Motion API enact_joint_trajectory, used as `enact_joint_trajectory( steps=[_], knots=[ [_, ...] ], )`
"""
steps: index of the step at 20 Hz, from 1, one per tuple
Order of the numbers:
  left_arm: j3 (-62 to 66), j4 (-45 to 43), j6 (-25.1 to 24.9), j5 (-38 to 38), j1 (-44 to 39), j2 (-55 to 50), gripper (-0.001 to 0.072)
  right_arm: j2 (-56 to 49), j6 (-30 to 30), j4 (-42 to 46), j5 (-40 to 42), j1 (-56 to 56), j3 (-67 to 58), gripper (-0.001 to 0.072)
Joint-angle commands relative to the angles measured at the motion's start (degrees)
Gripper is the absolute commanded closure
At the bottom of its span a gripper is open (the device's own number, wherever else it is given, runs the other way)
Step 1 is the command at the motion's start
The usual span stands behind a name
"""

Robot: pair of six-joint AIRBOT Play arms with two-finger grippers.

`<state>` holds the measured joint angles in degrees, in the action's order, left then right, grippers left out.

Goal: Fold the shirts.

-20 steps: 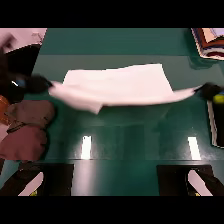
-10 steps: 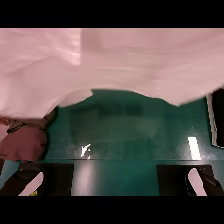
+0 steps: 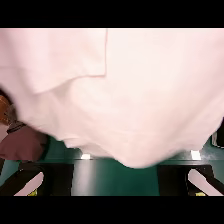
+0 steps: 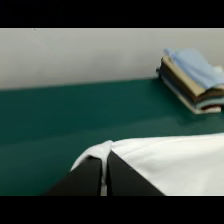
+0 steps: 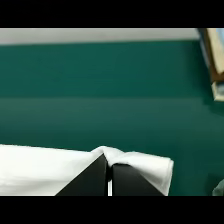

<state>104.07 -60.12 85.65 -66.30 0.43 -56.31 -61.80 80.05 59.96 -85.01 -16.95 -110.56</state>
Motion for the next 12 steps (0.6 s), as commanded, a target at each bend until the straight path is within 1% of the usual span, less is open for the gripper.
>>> enact_joint_trajectory(
  steps=[1, 3, 6, 7, 9, 12],
  knots=[
    [-8.39, -0.31, -0.61, -4.31, 0.02, -9.40, 0.0681, -9.40, 1.88, 8.20, -3.78, 8.90, 8.59, 0.0691],
    [-9.18, -0.79, -0.59, -5.68, 0.02, -16.92, 0.0681, -15.74, 2.62, 12.66, -3.37, 13.09, 13.53, 0.0691],
    [-9.20, -0.76, -0.59, -3.69, 0.02, -27.71, 0.0681, -25.33, 2.89, 13.16, 0.07, 15.69, 14.93, 0.0691],
    [-9.20, -0.79, -0.61, -1.53, 0.02, -30.73, 0.0681, -28.81, 2.89, 13.16, 1.64, 15.80, 13.27, 0.0691],
    [-9.18, -0.96, -1.53, 5.35, 0.04, -35.56, 0.0681, -35.08, 2.89, 11.96, 3.67, 15.80, 7.58, 0.0691],
    [-8.15, -1.11, -2.23, 14.82, 0.04, -39.26, 0.0682, -42.05, 2.86, 11.08, 5.03, 15.80, -2.36, 0.0691]
  ],
)
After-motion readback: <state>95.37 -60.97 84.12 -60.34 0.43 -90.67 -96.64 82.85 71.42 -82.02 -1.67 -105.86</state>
